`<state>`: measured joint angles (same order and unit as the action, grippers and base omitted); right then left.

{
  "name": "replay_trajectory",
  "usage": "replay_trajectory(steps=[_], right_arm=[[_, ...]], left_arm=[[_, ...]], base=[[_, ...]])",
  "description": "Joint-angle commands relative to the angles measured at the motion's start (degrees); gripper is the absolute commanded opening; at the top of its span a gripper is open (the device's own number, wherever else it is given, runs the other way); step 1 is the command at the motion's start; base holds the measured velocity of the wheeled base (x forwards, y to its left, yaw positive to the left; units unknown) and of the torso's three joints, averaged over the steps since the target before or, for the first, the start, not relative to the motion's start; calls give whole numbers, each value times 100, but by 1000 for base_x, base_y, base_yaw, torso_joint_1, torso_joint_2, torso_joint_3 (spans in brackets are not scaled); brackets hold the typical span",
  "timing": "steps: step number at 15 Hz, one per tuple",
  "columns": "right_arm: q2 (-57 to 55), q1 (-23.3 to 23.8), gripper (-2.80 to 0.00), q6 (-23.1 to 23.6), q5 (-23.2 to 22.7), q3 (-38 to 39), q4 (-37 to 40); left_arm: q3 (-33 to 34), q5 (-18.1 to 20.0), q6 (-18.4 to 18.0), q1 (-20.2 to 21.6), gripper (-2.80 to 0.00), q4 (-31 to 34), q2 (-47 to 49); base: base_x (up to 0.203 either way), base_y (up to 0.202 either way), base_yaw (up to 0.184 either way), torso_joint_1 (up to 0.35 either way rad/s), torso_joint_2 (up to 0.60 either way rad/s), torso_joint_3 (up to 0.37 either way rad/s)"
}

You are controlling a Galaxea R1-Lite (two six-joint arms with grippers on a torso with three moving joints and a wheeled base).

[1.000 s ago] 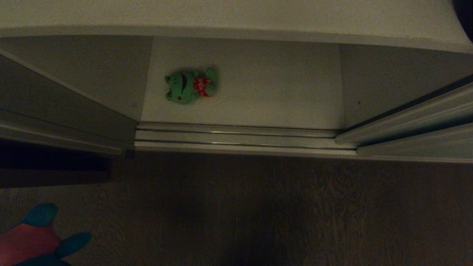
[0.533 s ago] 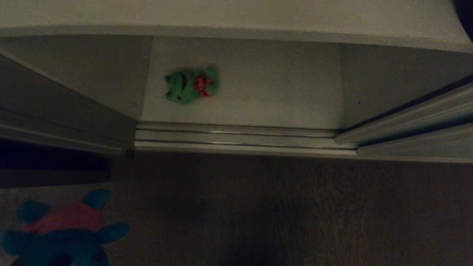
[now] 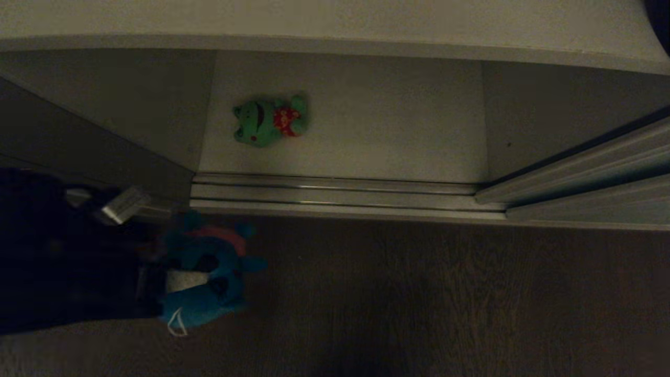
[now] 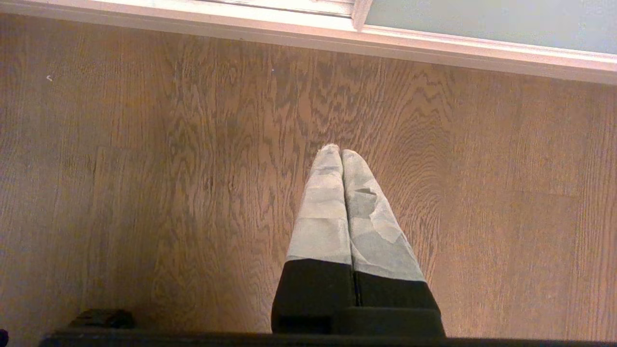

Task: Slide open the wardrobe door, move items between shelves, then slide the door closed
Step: Place the blue doll on the lower shelf

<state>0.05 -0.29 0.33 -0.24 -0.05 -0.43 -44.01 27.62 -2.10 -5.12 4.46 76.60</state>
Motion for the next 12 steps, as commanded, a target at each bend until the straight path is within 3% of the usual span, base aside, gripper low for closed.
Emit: replay_trajectory(steps=[1, 4, 7, 12], right_arm=[[-5, -6, -280, 2, -3, -3, -1], [-5, -2, -280, 2, -3, 5, -1], [-5, -5, -280, 2, -3, 1, -1], [-5, -3, -280, 2, -3, -4, -1]], left_arm=[[-618, 47, -16, -282, -280, -145, 1318], [-1920, 77, 166, -670, -280, -382, 2355], [-2953, -48, 829, -991, -280, -1075, 3260], [-4661, -1104, 1457, -1590, -280, -2317, 4449]], base=[[0, 0, 0, 0, 0, 0], [0, 0, 0, 0, 0, 0], [0, 0, 0, 0, 0, 0], [0, 0, 0, 0, 0, 0]])
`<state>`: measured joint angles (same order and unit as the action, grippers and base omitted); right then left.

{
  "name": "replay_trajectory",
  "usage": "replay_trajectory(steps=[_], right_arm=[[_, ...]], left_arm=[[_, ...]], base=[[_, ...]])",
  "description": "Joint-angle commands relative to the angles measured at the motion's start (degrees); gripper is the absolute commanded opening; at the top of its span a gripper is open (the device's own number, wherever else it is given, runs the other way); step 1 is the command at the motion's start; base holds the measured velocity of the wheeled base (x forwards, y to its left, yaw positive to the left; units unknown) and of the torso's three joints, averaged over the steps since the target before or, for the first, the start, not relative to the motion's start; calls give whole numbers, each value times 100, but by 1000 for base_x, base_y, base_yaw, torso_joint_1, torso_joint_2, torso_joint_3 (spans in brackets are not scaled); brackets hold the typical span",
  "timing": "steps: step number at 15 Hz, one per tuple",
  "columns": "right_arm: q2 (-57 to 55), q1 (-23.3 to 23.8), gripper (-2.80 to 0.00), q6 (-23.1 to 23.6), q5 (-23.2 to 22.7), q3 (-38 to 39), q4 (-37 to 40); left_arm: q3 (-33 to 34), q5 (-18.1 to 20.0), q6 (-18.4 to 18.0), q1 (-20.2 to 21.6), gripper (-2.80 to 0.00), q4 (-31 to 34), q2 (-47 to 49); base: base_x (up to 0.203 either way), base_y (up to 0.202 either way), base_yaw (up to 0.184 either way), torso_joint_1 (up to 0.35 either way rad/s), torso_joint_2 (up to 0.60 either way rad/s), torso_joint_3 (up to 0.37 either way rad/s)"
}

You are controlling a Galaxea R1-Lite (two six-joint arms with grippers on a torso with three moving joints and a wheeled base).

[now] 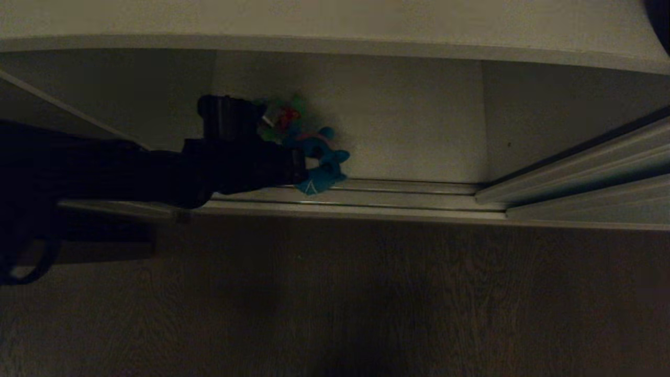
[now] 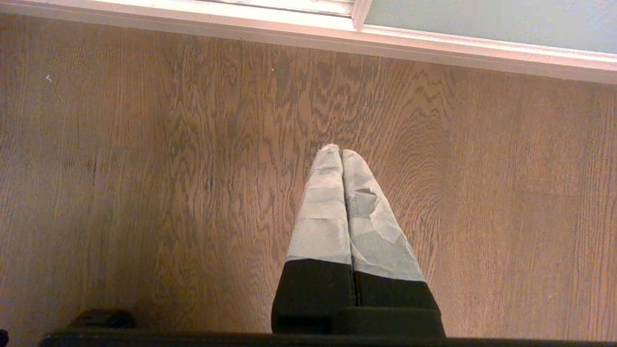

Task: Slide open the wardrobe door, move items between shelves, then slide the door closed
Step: Place the blue doll on the lower shelf

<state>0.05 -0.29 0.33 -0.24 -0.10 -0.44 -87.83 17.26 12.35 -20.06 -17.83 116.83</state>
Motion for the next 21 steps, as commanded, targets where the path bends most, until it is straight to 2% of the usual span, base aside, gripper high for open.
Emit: replay_trajectory(steps=[1, 7, 9, 11, 18, 19, 21], right_arm=[[-5, -3, -280, 2, -2, 2, 0], [-5, -6, -280, 2, -2, 2, 0], [-5, 3, -280, 2, -2, 4, 0], [-5, 0, -280, 2, -2, 8, 0], [-5, -6, -280, 2, -2, 1, 0], [-5, 1, -280, 2, -2, 9, 0], [-5, -6, -280, 2, -2, 3, 0]], left_arm=[[-601, -340, 88, -207, -280, -377, 722], [-1971, -1277, 87, -513, -280, -1942, 2392], [-2244, -1621, -255, -557, -280, -2935, 2720], [-2315, -1554, -521, -561, -280, -3639, 2907], [-2326, -1567, -487, -560, -280, -3825, 3004], [-2335, -1567, -487, -560, 0, -3878, 3013], [-2343, -1567, -461, -560, 0, -3938, 3056]], base=[[0, 0, 0, 0, 0, 0], [0, 0, 0, 0, 0, 0], [0, 0, 0, 0, 0, 0], [0, 0, 0, 0, 0, 0], [0, 0, 0, 0, 0, 0], [0, 0, 0, 0, 0, 0], [0, 0, 0, 0, 0, 0]])
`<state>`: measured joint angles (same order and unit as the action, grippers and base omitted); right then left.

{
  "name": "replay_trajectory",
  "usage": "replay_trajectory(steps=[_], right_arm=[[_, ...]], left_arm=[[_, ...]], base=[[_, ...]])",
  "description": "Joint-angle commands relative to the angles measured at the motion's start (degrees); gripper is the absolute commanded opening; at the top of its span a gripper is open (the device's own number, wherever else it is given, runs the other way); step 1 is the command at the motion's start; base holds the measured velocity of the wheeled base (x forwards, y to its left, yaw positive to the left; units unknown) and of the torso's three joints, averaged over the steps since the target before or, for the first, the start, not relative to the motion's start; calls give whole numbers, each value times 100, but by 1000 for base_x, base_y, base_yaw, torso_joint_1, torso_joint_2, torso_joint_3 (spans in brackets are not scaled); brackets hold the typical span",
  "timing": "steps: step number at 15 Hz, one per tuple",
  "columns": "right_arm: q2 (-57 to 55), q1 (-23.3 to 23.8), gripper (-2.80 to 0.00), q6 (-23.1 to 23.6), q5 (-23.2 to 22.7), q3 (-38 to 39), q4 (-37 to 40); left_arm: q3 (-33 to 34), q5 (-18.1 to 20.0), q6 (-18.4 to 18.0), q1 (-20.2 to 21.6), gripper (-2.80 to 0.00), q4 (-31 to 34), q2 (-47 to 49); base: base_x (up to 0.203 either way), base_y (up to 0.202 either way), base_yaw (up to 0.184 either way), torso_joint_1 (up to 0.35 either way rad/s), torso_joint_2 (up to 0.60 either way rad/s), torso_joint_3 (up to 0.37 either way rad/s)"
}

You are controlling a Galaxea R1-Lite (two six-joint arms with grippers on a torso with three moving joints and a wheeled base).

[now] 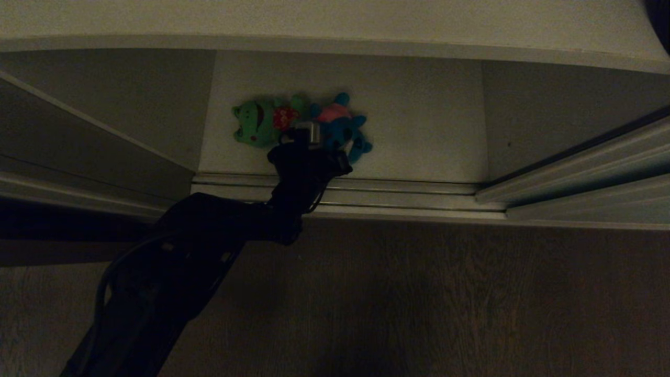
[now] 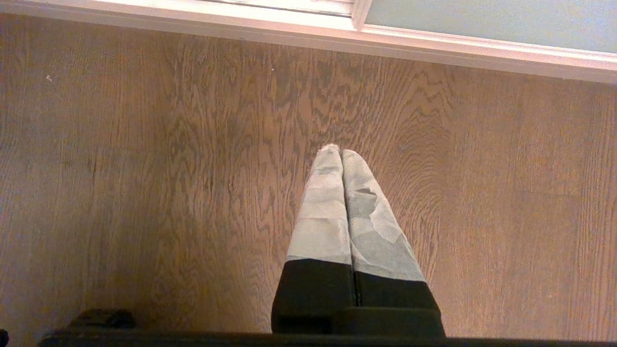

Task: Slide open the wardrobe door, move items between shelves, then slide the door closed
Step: Place the blue doll on the lower shelf

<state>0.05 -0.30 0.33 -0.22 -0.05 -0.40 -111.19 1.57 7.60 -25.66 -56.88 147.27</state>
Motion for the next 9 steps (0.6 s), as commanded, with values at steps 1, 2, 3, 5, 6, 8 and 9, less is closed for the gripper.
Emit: replay_trajectory(steps=[1, 2, 3, 5, 6, 8, 9], right_arm=[[-5, -5, -280, 2, -4, 5, -4], [-5, -5, -280, 2, -4, 5, -4], [-5, -5, -280, 2, -4, 2, -4], [-5, 4, -280, 2, -4, -4, -4], [-5, 1, -280, 2, -4, 4, -4], [-5, -4, -280, 2, -4, -4, -4], [-5, -5, -280, 2, -4, 3, -4]], left_arm=[[-8, 4, 13, 9, 0, -34, 12], [-8, 1, 13, 21, 0, -54, 3], [-8, 1, 22, 41, 0, -141, 3], [-51, 1, 30, 115, 0, -385, 11], [-52, 7, 22, 152, 0, -413, 24], [-52, 10, -4, 184, 0, -537, 73], [-52, 10, 11, 193, 0, -626, 73]], base=[[0, 0, 0, 0, 0, 0], [0, 0, 0, 0, 0, 0], [0, 0, 0, 0, 0, 0], [0, 0, 0, 0, 0, 0], [0, 0, 0, 0, 0, 0], [0, 0, 0, 0, 0, 0], [0, 0, 0, 0, 0, 0]])
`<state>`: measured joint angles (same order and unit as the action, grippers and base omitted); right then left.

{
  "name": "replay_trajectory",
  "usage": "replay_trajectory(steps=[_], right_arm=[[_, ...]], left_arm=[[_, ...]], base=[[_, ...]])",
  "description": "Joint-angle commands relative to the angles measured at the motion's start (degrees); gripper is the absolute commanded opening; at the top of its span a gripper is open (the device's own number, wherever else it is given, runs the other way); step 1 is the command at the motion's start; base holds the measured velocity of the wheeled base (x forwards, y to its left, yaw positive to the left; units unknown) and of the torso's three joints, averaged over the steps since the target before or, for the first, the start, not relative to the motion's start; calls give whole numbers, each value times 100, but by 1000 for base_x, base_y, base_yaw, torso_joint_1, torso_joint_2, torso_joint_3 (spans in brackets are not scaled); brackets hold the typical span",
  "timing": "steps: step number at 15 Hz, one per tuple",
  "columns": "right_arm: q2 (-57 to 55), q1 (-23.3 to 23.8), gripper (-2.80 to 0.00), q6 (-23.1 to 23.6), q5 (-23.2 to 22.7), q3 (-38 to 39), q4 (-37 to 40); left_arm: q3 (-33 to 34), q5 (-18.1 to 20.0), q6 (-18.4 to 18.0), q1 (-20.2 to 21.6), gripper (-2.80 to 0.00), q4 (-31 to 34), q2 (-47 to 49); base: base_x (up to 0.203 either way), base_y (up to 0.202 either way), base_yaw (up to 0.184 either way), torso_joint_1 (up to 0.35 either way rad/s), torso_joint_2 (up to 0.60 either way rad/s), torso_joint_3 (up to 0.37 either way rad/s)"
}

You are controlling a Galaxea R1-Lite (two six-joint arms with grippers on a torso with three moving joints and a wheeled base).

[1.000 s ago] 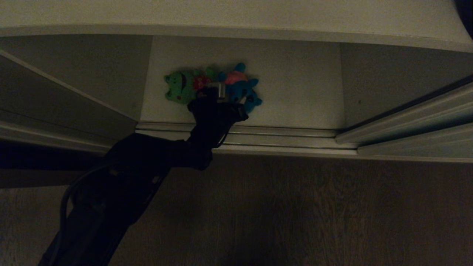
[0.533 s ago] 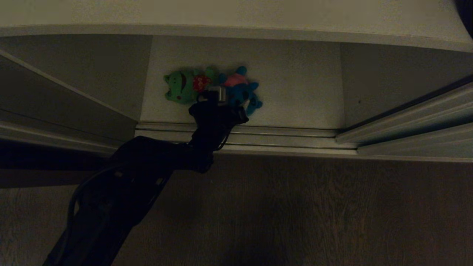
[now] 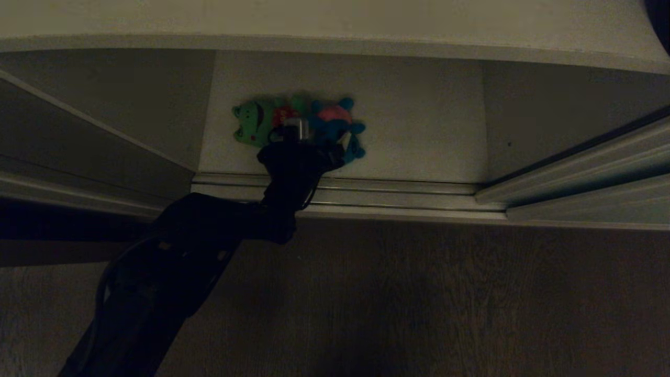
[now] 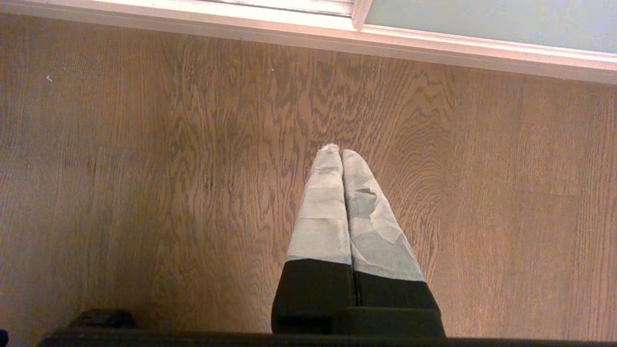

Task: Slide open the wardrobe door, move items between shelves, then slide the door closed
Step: Place the blue doll on the lower shelf

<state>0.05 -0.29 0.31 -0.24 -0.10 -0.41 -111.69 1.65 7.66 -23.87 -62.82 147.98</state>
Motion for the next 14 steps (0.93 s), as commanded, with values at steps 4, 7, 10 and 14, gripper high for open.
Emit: replay_trajectory(steps=[4, 7, 10, 14], right_arm=[[-5, -6, -280, 5, -2, 4, -2], [-5, -2, -280, 5, -2, 4, -2], [-5, -2, -280, 5, -2, 6, -2], [-5, 2, -280, 5, -2, 1, -2]], left_arm=[[60, -109, 20, 14, 0, -376, -306], [388, -151, 21, 14, 0, 300, -856], [862, -162, -132, 14, 0, 995, -1560], [1931, -63, -441, 69, -280, 2312, -2947]], base=[[0, 0, 0, 0, 0, 0], [0, 0, 0, 0, 0, 0], [0, 0, 0, 0, 0, 0], [0, 0, 0, 0, 0, 0]])
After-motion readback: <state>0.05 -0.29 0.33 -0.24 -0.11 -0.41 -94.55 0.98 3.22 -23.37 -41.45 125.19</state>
